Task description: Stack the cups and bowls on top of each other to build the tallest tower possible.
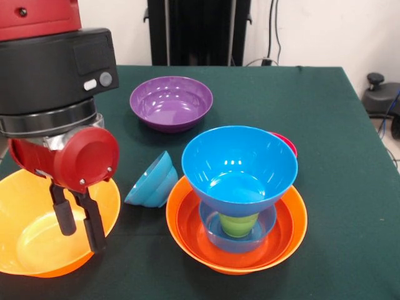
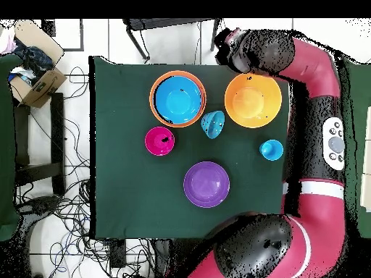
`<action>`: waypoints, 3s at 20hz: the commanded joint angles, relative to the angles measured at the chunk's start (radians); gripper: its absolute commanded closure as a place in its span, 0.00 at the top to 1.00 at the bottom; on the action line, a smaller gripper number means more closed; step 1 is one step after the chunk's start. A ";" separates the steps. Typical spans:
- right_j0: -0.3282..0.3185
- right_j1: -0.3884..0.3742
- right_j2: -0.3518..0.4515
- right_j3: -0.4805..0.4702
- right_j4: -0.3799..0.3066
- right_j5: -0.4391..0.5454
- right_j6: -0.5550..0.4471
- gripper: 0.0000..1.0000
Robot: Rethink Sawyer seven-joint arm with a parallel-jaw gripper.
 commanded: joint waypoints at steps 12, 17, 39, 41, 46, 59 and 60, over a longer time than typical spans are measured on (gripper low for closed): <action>0.038 0.013 0.030 0.079 -0.028 0.097 -0.319 1.00; 0.062 0.010 -0.016 0.060 -0.071 0.131 -0.311 1.00; 0.108 0.008 -0.101 -0.017 -0.149 0.198 -0.337 1.00; 0.102 0.018 -0.091 -0.048 -0.148 0.222 -0.350 1.00; 0.089 0.026 -0.073 -0.120 -0.154 0.282 -0.371 1.00; 0.049 -0.009 -0.099 0.077 -0.120 0.172 -0.313 1.00; 0.048 -0.002 -0.098 0.080 -0.121 0.168 -0.310 1.00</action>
